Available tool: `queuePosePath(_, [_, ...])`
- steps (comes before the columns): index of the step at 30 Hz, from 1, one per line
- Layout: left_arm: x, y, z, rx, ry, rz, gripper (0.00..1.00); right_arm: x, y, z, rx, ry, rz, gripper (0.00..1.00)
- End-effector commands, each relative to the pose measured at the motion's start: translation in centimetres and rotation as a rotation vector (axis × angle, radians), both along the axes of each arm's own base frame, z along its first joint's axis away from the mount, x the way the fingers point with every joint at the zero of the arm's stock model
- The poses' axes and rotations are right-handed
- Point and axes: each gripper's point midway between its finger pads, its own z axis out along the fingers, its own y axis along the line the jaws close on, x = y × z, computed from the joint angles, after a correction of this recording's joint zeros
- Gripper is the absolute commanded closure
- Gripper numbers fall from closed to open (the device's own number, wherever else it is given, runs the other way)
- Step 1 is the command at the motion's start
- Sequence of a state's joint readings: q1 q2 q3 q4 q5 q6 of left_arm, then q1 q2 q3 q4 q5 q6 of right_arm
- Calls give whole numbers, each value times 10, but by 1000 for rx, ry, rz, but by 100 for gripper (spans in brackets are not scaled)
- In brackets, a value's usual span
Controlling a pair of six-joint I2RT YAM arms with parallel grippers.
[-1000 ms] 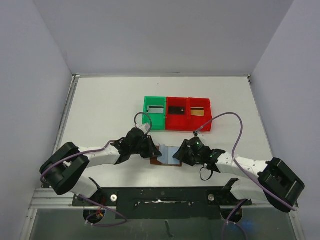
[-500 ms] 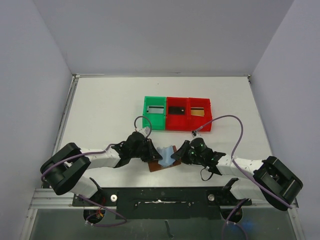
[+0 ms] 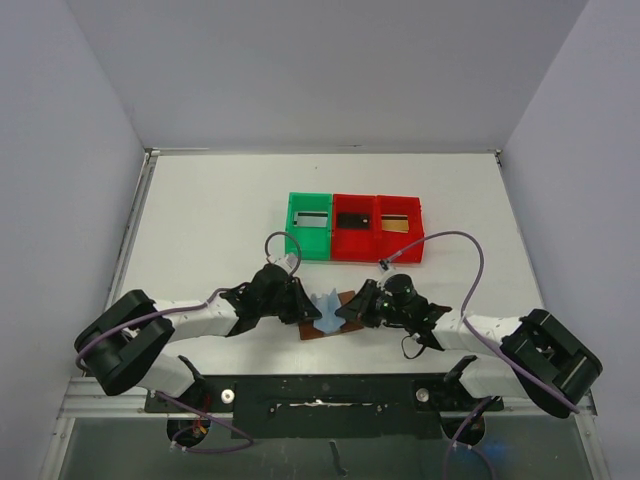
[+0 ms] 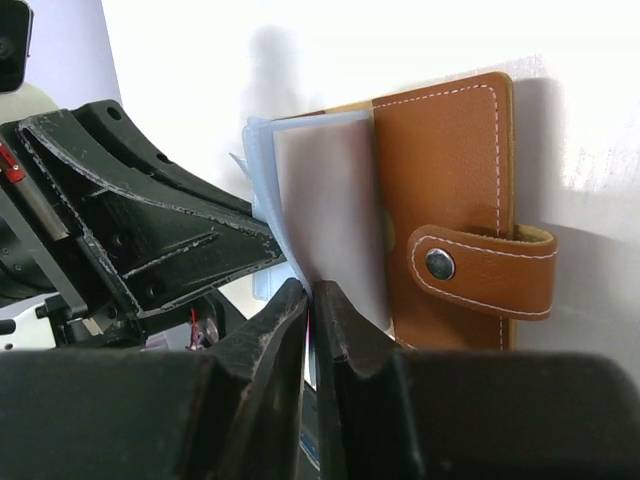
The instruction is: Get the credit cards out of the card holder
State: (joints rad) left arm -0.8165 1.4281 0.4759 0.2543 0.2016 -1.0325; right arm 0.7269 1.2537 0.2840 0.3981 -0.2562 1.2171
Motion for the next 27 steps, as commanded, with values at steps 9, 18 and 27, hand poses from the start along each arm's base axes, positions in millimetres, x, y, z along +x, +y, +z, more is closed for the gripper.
queuePosePath(9, [9,23,19,98,-80,59,75,16,-60,7,-247,-21,-236,42])
queuePosePath(18, [26,60,63,187,-201,174,35,50,-122,89,-454,-296,-375,14])
queuePosePath(27, [70,147,154,320,-458,474,27,120,-197,155,-744,-552,-444,2])
